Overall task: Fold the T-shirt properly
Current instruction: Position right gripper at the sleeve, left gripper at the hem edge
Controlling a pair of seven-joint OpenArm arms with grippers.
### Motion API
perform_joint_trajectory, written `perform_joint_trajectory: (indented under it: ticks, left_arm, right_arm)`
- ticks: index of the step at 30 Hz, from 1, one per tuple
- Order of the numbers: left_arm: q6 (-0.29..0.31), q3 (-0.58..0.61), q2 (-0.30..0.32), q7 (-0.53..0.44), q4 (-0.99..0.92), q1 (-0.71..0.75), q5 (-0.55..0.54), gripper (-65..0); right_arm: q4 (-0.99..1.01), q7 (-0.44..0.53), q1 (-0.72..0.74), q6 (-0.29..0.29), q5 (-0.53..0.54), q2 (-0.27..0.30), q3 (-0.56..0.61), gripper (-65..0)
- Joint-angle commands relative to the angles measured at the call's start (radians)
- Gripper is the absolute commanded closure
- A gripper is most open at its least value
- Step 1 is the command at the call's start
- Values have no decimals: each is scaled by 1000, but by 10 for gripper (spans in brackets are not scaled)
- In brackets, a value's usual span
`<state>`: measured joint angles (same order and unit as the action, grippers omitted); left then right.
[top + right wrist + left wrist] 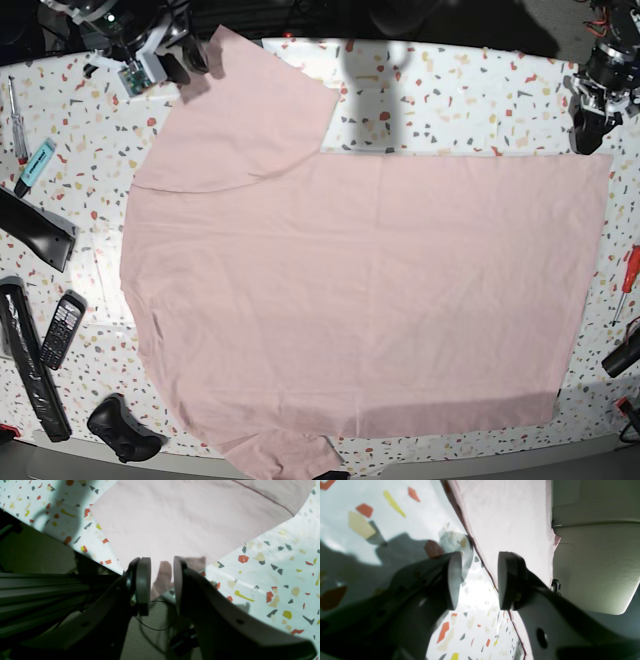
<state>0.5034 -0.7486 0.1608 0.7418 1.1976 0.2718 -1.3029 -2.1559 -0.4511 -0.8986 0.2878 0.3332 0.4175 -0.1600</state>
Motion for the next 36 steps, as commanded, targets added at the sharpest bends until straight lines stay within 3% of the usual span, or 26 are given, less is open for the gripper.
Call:
perform_joint_trajectory:
  ticks: [1, 21, 26, 31, 36]
  left_arm:
    - [25, 11, 29, -61, 7, -50, 32, -260]
    - [-6, 9, 28, -84, 280, 272, 45, -249]
    - [-11, 9, 28, -84, 342, 274, 46, -249]
    - [-94, 9, 32, -129, 391, 269, 112, -249]
    - [-97, 10, 77, -104, 393, 233, 136, -249]
  right_arm:
    - [-17, 21, -10, 5, 7, 6, -6, -150]
    - [-17, 15, 19, 5, 11, 6, -6, -149]
    - [-17, 9, 37, 5, 12, 6, -5, -150]
    - [-17, 6, 37, 5, 12, 6, -5, -149]
    - [-17, 6, 37, 5, 12, 5, -5, -150]
